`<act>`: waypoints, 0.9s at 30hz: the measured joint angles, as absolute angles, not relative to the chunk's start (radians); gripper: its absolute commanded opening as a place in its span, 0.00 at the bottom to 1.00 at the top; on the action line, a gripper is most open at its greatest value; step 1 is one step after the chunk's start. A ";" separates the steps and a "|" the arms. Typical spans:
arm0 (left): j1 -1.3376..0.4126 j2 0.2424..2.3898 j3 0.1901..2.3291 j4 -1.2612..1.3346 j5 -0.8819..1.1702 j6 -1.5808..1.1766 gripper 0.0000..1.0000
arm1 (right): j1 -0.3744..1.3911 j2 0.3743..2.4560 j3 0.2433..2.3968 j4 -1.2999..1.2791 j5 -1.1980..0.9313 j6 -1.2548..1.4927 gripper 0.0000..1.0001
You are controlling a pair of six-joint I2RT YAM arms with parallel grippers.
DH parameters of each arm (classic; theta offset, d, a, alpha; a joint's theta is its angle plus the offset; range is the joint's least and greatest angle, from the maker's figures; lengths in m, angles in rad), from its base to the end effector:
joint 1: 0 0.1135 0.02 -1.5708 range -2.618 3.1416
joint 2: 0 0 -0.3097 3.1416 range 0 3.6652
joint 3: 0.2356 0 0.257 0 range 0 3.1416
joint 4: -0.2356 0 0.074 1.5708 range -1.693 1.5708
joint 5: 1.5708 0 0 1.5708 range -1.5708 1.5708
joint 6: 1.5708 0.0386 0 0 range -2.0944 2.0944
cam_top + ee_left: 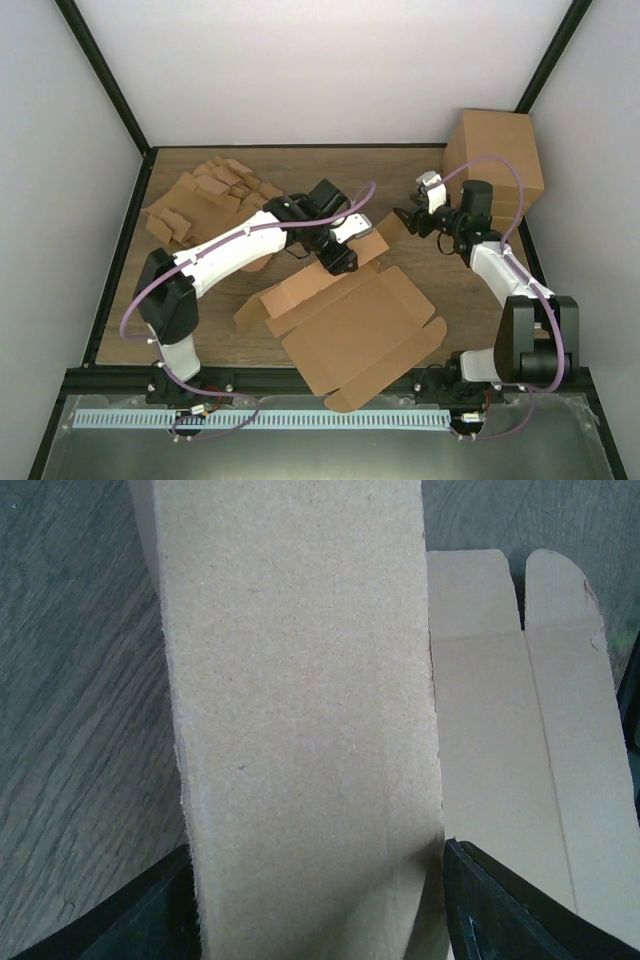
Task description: Fold the paper box
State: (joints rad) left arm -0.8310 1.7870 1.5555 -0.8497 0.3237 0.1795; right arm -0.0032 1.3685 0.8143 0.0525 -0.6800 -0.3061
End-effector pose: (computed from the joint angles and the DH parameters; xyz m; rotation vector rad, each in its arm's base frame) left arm 0.2575 -0.3004 0.3194 1.4088 2.3185 -0.6361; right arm 0.2931 0.0233 0.2864 -0.6965 1.8623 0.5027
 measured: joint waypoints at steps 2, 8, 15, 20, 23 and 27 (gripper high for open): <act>-0.831 1.789 1.556 -0.850 0.326 0.179 0.64 | -0.003 1.351 0.810 0.047 -0.702 -0.305 0.52; -0.831 1.798 1.555 -0.851 0.329 0.179 0.64 | -0.003 1.323 0.807 0.022 -0.731 -0.299 0.44; -0.831 1.808 1.556 -0.852 0.334 0.179 0.64 | 0.011 1.324 0.842 -0.091 -0.706 -0.294 0.55; -0.831 1.811 1.556 -0.853 0.335 0.179 0.64 | 0.044 1.320 0.888 -0.181 -0.648 -0.299 0.55; -0.831 1.811 1.556 -0.854 0.335 0.178 0.64 | 0.057 1.311 0.913 -0.234 -0.619 -0.305 0.54; -0.831 1.811 1.557 -0.855 0.336 0.176 0.64 | 0.075 1.309 0.954 -0.309 -0.572 -0.322 0.53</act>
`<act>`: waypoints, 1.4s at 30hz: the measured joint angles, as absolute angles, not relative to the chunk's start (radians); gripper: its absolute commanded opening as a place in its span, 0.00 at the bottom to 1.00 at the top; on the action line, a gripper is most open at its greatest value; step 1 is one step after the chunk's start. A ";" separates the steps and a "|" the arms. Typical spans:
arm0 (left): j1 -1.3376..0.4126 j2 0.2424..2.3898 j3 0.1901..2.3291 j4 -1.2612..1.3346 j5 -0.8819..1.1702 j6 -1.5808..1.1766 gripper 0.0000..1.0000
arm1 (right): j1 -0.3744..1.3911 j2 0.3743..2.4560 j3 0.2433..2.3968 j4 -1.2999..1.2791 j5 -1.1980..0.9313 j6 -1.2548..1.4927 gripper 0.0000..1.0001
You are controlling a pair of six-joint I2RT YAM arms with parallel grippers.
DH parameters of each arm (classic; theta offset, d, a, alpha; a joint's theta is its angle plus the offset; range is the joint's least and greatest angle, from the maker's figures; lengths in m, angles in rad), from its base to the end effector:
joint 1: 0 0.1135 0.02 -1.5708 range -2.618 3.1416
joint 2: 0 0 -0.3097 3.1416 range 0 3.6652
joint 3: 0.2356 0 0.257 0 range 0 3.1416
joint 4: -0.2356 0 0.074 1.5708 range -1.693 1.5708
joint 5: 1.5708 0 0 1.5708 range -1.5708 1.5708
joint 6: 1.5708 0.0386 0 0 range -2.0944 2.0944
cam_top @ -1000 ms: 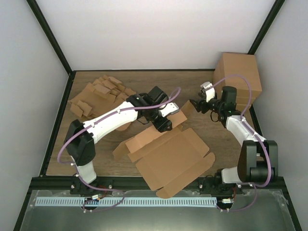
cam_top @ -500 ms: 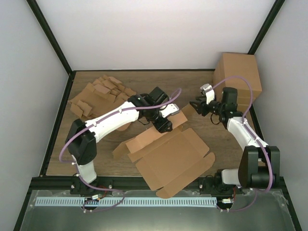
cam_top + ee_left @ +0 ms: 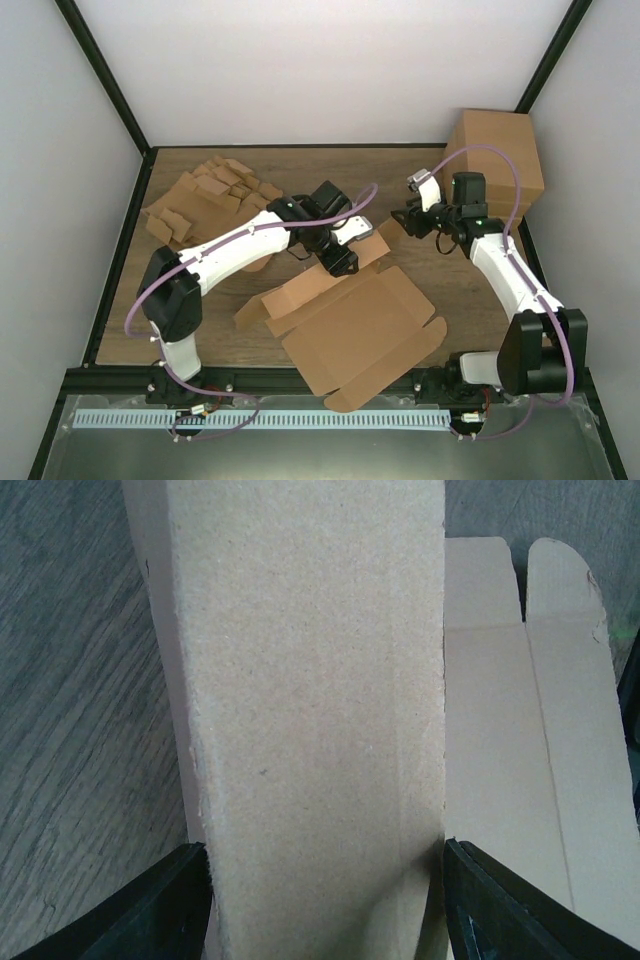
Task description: Fold the paper box
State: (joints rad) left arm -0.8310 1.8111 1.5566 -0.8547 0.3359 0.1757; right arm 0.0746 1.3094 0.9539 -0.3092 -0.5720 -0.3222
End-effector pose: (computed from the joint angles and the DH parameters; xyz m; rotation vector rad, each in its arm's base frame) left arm 0.2602 -0.3039 0.3106 1.4175 2.3478 -0.6471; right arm 0.2766 0.0416 0.3163 -0.7203 2.0326 0.4946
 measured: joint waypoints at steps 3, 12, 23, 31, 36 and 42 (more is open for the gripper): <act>-0.831 1.811 1.563 -0.863 0.338 0.172 0.65 | 0.090 1.309 0.974 -0.359 -0.540 -0.335 0.52; -0.831 1.811 1.598 -0.910 0.348 0.160 0.66 | 0.102 1.309 1.004 -0.448 -0.484 -0.377 0.56; -0.831 1.816 1.650 -0.950 0.361 0.154 0.67 | 0.102 1.310 1.025 -0.500 -0.494 -0.485 0.50; -0.831 1.824 1.651 -0.963 0.359 0.150 0.67 | 0.102 1.329 1.060 -0.548 -0.481 -0.529 0.21; -0.825 1.824 1.651 -0.956 0.362 0.128 0.65 | 0.118 1.353 1.114 -0.590 -0.481 -0.506 0.10; -0.788 1.824 1.647 -0.928 0.384 0.094 0.65 | 0.177 1.391 1.187 -0.652 -0.490 -0.437 0.02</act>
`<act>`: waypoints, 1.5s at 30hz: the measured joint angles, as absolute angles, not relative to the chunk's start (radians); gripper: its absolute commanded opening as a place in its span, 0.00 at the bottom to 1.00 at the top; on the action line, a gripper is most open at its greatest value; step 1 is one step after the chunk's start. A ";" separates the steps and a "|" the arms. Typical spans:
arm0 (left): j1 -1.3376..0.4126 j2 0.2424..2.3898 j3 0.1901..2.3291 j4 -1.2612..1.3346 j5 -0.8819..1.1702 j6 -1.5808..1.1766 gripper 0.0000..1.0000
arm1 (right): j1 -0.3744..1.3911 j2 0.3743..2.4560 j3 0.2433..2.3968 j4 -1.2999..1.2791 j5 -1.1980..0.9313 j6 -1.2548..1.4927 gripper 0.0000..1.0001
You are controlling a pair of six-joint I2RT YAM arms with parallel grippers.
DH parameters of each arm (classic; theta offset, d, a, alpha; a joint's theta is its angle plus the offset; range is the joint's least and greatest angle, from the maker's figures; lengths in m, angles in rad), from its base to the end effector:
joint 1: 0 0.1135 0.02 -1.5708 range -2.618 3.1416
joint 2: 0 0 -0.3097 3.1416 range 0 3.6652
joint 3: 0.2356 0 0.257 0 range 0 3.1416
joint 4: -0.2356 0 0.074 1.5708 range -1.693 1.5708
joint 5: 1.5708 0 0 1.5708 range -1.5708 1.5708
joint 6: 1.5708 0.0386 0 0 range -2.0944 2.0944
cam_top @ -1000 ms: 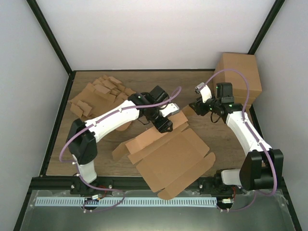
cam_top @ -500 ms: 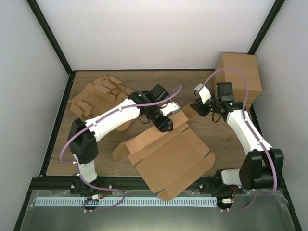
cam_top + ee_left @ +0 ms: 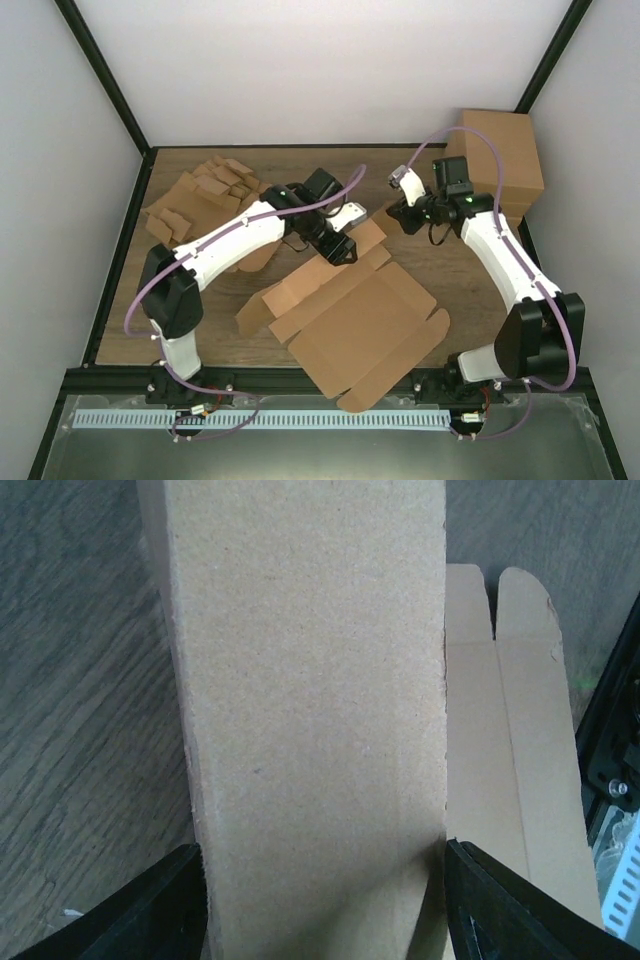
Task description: Fold the paper box
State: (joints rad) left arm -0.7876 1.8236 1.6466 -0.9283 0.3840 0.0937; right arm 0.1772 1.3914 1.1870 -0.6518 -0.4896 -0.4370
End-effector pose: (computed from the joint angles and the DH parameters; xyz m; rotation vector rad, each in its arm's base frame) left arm 0.2743 -0.2960 0.3303 1.2850 2.4283 -0.7229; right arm 0.2847 0.0694 0.3446 -0.9140 2.1614 0.4658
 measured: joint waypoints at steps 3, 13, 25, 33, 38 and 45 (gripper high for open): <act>-0.764 1.820 1.628 -0.907 0.390 0.075 0.65 | 0.209 1.425 1.221 -0.675 -0.487 -0.404 0.10; -0.686 1.750 1.567 -0.897 0.367 0.059 0.64 | 0.237 1.435 1.236 -0.618 -0.505 -0.245 0.29; -0.600 1.627 1.391 -0.855 0.367 0.056 0.64 | 0.239 1.386 0.929 -0.258 -0.521 0.057 0.01; -0.600 1.625 1.369 -0.840 0.382 0.054 0.64 | 0.261 1.479 0.761 0.029 -0.498 0.316 0.01; -0.600 1.620 1.362 -0.839 0.387 0.054 0.64 | 0.305 1.597 0.748 0.179 -0.477 0.431 0.01; -0.600 1.619 1.355 -0.837 0.392 0.054 0.64 | 0.360 1.726 0.695 0.350 -0.408 0.551 0.01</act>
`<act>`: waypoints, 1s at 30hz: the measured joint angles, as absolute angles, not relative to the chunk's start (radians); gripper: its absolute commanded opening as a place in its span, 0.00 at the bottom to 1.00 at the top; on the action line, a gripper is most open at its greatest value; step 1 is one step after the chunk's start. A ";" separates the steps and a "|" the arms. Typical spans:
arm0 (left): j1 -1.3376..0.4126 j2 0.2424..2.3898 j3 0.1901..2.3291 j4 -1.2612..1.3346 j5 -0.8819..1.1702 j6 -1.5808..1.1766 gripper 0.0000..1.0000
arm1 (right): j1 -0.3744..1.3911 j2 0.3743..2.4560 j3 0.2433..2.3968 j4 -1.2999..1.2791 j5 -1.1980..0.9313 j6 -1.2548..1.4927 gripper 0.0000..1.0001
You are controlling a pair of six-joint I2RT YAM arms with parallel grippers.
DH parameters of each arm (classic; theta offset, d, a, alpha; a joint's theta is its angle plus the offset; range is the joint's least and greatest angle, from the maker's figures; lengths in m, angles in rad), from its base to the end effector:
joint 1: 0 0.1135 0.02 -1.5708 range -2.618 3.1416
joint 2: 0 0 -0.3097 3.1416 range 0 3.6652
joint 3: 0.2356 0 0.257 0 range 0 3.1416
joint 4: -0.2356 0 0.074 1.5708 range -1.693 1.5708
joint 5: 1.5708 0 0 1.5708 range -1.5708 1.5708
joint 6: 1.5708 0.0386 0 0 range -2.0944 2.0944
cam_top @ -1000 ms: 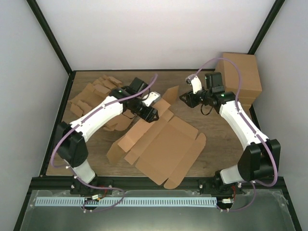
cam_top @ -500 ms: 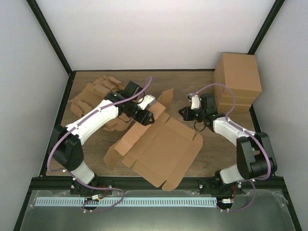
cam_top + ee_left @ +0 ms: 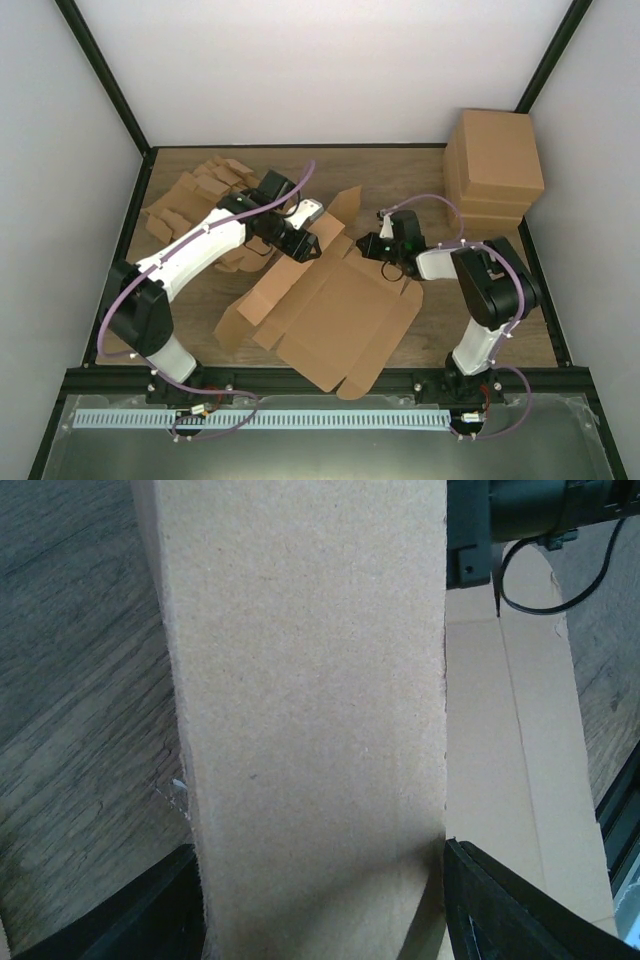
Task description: Fold the paper box
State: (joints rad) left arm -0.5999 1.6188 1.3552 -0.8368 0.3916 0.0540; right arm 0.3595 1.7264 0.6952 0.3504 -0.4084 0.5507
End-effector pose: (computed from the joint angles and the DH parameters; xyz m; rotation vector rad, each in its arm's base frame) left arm 0.2735 -0.2049 0.3179 0.9929 2.5265 -0.6931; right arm 0.3062 0.1315 0.1670 -0.0067 2.3597 0.9291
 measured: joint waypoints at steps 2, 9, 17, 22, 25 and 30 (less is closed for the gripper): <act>-0.600 1.619 1.352 -0.834 0.393 0.054 0.64 | 0.367 1.745 0.695 0.376 -0.378 0.568 0.01; -0.600 1.618 1.351 -0.833 0.395 0.054 0.64 | 0.375 1.802 0.704 0.438 -0.324 0.590 0.01; -0.600 1.614 1.343 -0.825 0.396 0.054 0.64 | 0.398 1.896 0.733 0.525 -0.370 0.607 0.01; -0.600 1.612 1.340 -0.822 0.395 0.054 0.64 | 0.404 1.916 0.722 0.604 -0.452 0.614 0.01; -0.600 1.612 1.340 -0.821 0.395 0.052 0.64 | 0.404 1.920 0.710 0.651 -0.513 0.600 0.01; -0.600 1.601 1.329 -0.818 0.396 0.049 0.64 | 0.405 1.921 0.672 0.735 -0.594 0.567 0.01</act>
State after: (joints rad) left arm -0.5999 1.6012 1.3289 -0.8181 0.3958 0.0494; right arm 0.4053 1.9205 0.6724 0.7345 -0.5938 0.5674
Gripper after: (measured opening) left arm 0.645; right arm 0.009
